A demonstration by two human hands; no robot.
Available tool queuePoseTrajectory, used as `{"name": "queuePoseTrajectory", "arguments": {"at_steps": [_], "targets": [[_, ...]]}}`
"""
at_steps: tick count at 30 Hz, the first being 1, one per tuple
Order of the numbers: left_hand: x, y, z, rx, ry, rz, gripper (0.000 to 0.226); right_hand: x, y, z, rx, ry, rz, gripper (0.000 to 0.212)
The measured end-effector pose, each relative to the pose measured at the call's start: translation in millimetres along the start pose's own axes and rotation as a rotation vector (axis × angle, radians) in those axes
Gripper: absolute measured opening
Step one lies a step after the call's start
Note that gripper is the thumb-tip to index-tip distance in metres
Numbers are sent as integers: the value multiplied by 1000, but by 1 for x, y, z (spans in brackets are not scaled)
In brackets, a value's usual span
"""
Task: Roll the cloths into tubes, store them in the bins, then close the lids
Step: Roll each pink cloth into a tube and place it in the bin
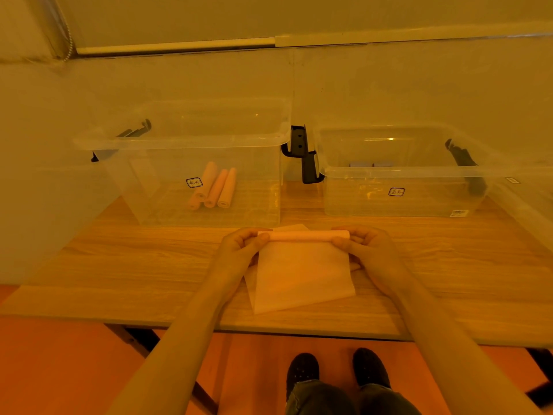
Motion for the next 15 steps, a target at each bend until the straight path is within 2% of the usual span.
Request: {"name": "queuePoseTrajectory", "arguments": {"at_steps": [7, 15], "targets": [[0, 1, 6, -74, -37, -6, 11, 1, 0, -3, 25, 17, 7, 16], [1, 0, 2, -23, 18, 12, 22, 6, -2, 2, 10, 27, 40, 14]]}}
Point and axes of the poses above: each hand's wrist, its own y-axis away from the middle knuckle, its own x-axis out of the back of the hand, z = x × y, the point moved 10 cm from there along -y, towards the middle knuckle, and after that the axes turned 5 degrees about x, right-handed, at the moved point
